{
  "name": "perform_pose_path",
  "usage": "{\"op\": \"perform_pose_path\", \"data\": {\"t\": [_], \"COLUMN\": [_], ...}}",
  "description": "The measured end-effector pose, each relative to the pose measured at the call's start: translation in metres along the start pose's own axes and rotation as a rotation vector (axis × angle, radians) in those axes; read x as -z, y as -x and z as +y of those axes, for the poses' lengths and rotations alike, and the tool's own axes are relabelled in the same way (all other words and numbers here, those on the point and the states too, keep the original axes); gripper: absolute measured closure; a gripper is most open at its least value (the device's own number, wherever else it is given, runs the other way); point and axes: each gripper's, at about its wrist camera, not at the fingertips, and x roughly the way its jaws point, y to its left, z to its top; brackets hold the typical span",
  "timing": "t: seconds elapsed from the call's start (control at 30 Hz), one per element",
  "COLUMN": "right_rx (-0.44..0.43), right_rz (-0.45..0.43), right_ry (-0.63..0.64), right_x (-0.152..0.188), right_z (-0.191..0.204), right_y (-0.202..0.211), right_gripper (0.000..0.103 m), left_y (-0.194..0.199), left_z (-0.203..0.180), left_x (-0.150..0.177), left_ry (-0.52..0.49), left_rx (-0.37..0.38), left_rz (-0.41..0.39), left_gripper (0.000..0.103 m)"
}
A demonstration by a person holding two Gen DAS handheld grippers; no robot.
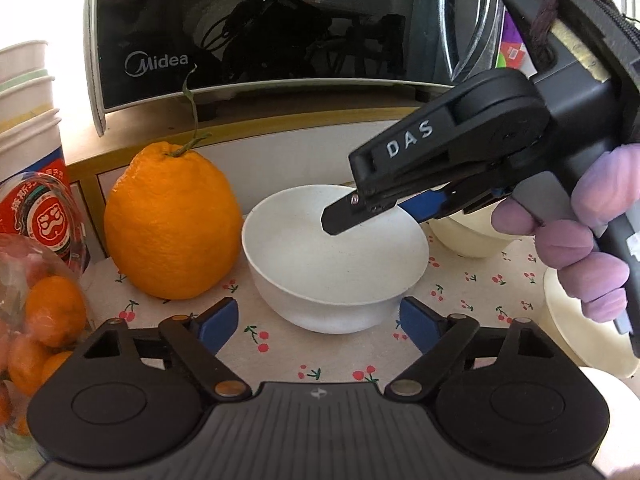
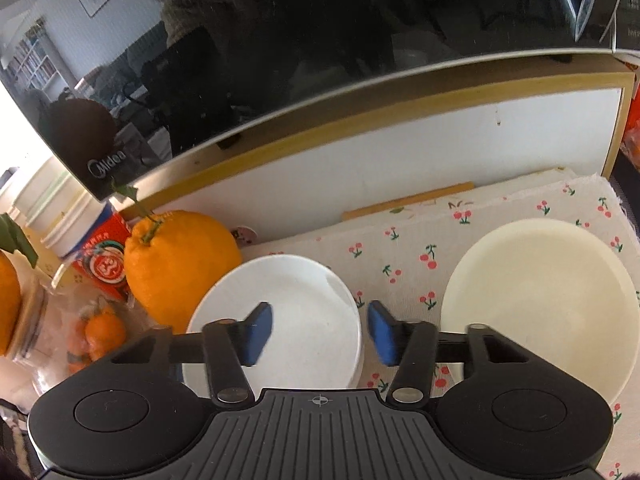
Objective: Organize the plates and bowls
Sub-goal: 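Close both grippers on the white bowl rim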
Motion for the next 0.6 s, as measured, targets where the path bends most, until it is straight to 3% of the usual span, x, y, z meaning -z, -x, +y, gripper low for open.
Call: {"op": "perform_pose_path", "data": {"t": [0.27,0.6], "right_rx": [0.015,0.033], "right_rz": [0.001,-0.008], "right_ry": [0.0,0.034], "right_x": [0.002,0.006], "right_z": [-0.003,0.004], "right_y": [0.001,0.008], "right_gripper": [0.079,0.079], "left_y": [0.004,0.013], "left_z": [-0.003,0.0], "left_x": [0.003,-0.005], "left_ry": [0.003,0.023], "left_rx": [0.022,0.023], "left_rz": [0.006,-0.019], "left_gripper": [0.032,0.031]}}
